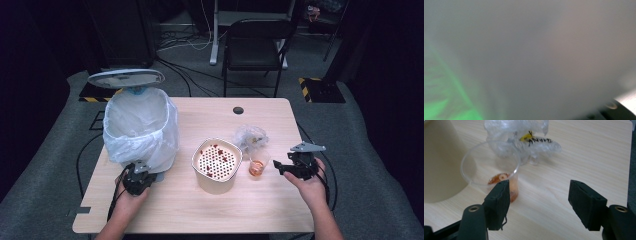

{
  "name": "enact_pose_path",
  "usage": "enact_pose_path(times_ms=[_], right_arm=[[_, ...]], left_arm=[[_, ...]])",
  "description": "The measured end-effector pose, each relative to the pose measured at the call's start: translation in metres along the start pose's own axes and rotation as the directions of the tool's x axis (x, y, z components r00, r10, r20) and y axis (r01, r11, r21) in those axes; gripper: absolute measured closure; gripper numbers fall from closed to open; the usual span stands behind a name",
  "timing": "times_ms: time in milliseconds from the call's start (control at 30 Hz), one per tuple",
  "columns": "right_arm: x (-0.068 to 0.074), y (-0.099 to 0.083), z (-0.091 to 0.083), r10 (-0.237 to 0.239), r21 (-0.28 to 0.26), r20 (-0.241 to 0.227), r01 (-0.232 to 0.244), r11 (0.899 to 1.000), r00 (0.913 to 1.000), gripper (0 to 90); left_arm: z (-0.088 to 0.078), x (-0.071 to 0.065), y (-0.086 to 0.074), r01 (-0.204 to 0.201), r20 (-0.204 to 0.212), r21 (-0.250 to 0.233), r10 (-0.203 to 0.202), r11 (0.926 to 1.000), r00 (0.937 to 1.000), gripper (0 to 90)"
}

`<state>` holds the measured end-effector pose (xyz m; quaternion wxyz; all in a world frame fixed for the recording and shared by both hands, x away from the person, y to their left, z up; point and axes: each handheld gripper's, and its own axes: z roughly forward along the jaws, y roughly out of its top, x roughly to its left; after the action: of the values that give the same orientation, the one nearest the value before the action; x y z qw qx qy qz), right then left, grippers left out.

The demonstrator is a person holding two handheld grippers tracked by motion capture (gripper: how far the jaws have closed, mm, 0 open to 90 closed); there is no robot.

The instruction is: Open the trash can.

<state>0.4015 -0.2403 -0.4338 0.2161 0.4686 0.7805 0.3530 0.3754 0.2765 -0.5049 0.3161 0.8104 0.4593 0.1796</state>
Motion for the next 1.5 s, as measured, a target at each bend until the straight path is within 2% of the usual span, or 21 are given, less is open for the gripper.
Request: enact_pose_path(times_ms=[67,267,467,600,767,833,967,1033,1133,1167,1267,1300,1333,1400,1500], right_arm=[[0.000,0.003,0.000,-0.004,-0.001,-0.004,0.004,1.000,1.0000,35.1],[0.001,0.027,0.003,-0.043,-0.013,-0.027,0.043,0.999,0.9987,41.9],[-0.003,0.047,0.014,-0.039,-0.019,-0.032,0.039,0.999,0.9987,43.9],[-0.005,0.055,0.024,-0.035,-0.009,-0.031,0.034,0.999,0.9989,43.4],[-0.009,0.061,0.039,-0.055,0.005,-0.024,0.056,0.998,0.9982,42.9],[-0.009,0.064,0.045,-0.044,0.009,-0.033,0.044,0.999,0.9985,42.0],[-0.012,0.069,0.058,-0.050,0.010,-0.033,0.050,0.999,0.9982,37.8],[-0.012,0.073,0.066,-0.031,0.016,-0.031,0.032,0.999,0.9990,35.5],[-0.012,0.076,0.072,-0.013,0.020,-0.037,0.014,1.000,0.9992,35.3],[-0.012,0.077,0.075,-0.020,0.028,-0.039,0.022,0.999,0.9990,35.7],[-0.012,0.080,0.082,-0.014,0.031,-0.052,0.016,0.999,0.9986,40.6],[-0.013,0.080,0.084,-0.040,0.031,-0.058,0.042,0.999,0.9975,42.8],[-0.010,0.080,0.086,-0.015,0.043,-0.059,0.018,0.999,0.9981,45.8],[-0.009,0.080,0.089,-0.040,0.054,-0.059,0.043,0.998,0.9974,53.0],[-0.005,0.080,0.090,-0.066,0.062,-0.051,0.069,0.996,0.9966,68.6]], left_arm=[[0.000,0.000,0.000,-0.004,0.002,0.000,0.004,1.0000,1.0000,90.0],[0.000,0.000,0.000,-0.002,0.002,-0.002,0.002,1.0000,1.0000,90.0],[0.000,0.000,0.000,0.002,-0.001,-0.006,-0.002,1.0000,1.0000,90.0],[0.000,0.000,-0.001,0.004,-0.001,-0.007,-0.004,1.0000,1.0000,90.0],[0.000,0.000,-0.001,0.005,-0.002,-0.006,-0.005,1.0000,1.0000,90.0],[0.000,0.000,-0.001,0.006,-0.002,-0.006,-0.006,1.0000,1.0000,90.0],[0.000,0.000,-0.001,0.005,-0.002,-0.006,-0.005,1.0000,1.0000,90.0],[0.000,0.000,-0.001,0.006,-0.002,-0.007,-0.006,1.0000,1.0000,90.0],[0.000,0.000,-0.001,0.005,-0.001,-0.006,-0.005,1.0000,1.0000,90.0],[0.000,0.000,-0.001,0.005,-0.001,-0.007,-0.005,1.0000,1.0000,90.0],[0.000,0.000,-0.001,0.005,-0.001,-0.006,-0.005,1.0000,1.0000,90.0],[0.000,0.000,-0.001,0.004,-0.001,-0.006,-0.004,1.0000,1.0000,90.0],[0.000,0.000,-0.001,0.004,-0.001,-0.006,-0.004,1.0000,1.0000,90.0],[0.000,0.000,-0.001,0.005,-0.001,-0.006,-0.005,1.0000,1.0000,90.0],[0.000,0.000,-0.001,0.005,0.000,-0.006,-0.005,1.0000,1.0000,90.0]])
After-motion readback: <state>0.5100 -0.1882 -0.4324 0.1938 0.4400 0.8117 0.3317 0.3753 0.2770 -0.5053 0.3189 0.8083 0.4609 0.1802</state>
